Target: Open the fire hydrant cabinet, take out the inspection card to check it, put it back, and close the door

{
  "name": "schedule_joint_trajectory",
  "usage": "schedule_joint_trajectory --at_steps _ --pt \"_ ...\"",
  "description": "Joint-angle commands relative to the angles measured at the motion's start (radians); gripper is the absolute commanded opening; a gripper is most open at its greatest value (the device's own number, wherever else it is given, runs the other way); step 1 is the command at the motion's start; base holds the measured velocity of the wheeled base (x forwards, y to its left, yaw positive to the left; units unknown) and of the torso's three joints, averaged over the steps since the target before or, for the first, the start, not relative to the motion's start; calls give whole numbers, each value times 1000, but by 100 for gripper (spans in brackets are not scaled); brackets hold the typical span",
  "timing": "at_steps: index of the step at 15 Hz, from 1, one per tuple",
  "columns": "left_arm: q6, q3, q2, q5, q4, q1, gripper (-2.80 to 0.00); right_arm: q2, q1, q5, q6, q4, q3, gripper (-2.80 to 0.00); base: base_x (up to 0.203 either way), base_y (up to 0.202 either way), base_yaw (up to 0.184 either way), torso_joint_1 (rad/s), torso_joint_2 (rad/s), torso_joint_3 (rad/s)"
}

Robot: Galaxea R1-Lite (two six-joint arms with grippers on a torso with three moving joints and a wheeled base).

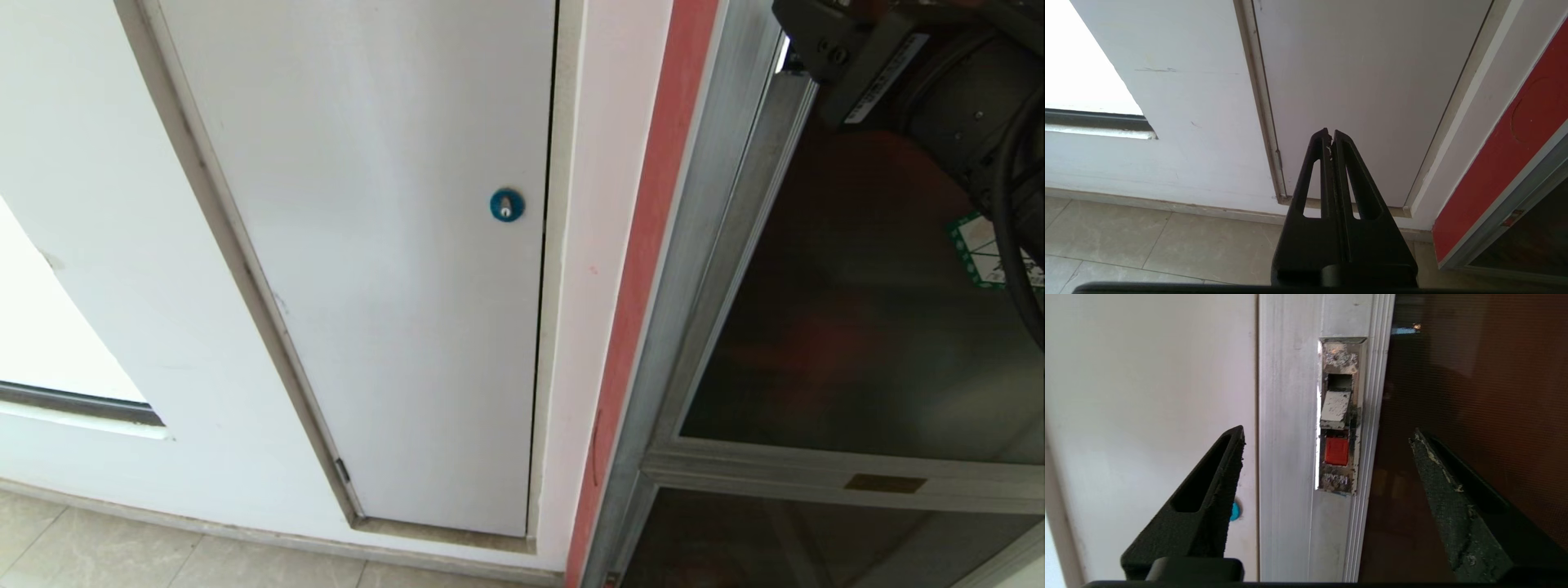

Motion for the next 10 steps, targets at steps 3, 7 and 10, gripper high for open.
schedule_joint_trajectory --at_steps 3,7,10 --pt "0 0 0 0 0 1 -280 51 59 -128 -30 -77 -15 0 0 0 0 0 0 0" --pt "0 0 0 0 0 -1 -280 69 73 -185 -38 -100 -28 0 0 0 0 0 0 0" --pt "0 0 0 0 0 1 -280 77 72 -189 -41 -98 -39 0 0 0 0 0 0 0"
